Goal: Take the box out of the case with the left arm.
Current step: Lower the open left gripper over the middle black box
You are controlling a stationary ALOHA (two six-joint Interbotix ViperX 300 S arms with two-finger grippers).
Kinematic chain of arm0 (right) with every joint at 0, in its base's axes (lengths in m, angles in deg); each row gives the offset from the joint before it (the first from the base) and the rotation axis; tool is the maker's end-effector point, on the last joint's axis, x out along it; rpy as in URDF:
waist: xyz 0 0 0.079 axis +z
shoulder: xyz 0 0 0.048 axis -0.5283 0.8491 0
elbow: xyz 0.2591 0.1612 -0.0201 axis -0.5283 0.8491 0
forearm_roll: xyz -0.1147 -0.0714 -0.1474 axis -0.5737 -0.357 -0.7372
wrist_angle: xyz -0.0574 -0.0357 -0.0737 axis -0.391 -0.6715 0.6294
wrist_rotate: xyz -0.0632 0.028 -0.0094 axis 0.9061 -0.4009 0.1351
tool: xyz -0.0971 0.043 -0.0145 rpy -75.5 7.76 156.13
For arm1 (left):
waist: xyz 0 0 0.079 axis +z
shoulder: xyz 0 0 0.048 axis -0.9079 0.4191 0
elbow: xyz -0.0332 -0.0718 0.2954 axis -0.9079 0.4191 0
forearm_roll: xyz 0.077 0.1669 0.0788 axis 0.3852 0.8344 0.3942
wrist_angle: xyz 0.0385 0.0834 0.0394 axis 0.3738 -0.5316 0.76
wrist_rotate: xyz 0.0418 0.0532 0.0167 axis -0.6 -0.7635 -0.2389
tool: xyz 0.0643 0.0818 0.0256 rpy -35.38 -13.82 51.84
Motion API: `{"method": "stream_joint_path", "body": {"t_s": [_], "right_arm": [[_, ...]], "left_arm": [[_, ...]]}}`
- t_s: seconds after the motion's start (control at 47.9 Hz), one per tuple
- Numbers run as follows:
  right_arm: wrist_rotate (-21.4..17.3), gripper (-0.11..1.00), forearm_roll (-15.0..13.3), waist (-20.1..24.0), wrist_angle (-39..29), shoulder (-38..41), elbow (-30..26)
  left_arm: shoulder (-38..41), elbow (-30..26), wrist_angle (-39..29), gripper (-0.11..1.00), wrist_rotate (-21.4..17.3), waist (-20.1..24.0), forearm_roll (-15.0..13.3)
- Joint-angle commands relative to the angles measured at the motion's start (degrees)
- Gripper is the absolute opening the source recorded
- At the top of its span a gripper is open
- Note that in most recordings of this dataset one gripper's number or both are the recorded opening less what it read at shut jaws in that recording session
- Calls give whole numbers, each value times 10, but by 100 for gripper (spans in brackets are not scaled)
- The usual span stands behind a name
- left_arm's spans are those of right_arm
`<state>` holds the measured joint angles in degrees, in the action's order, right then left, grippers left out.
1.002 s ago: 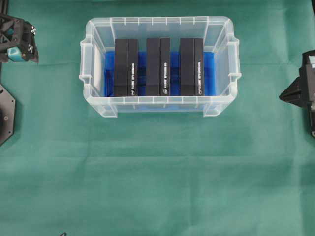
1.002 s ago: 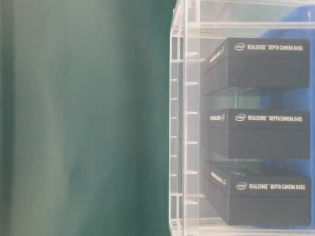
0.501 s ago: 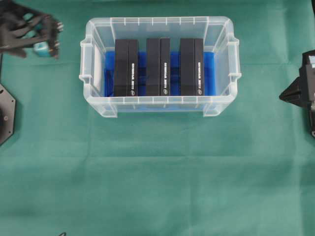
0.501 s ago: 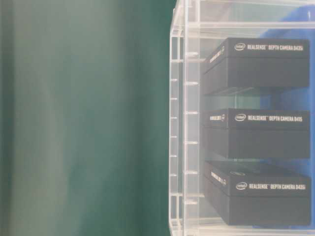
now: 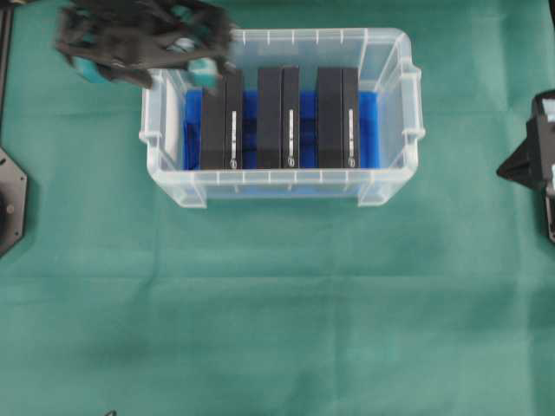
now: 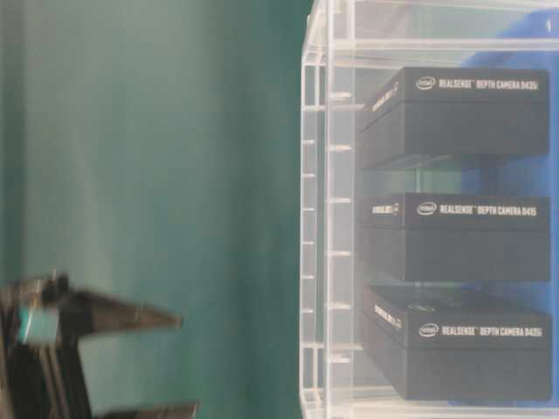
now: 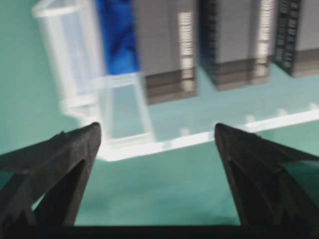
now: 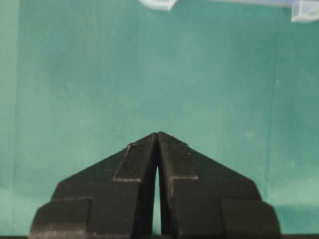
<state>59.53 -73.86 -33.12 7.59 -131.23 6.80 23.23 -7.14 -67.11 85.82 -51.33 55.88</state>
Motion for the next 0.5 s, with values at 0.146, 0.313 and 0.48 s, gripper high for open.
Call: {"method": "stream_joint_path", "body": {"t_s": [0.146, 0.313, 0.48], "right_arm": [[-1, 7, 1, -1, -16, 2, -15], [-1, 7, 0, -1, -23, 2, -14], [0, 7, 0, -1, -24, 2, -14]], "left_arm": [[73, -98, -3, 97, 14, -13, 3], [107, -134, -3, 97, 28, -16, 2], [130, -157, -4, 97, 32, -17, 3]]}}
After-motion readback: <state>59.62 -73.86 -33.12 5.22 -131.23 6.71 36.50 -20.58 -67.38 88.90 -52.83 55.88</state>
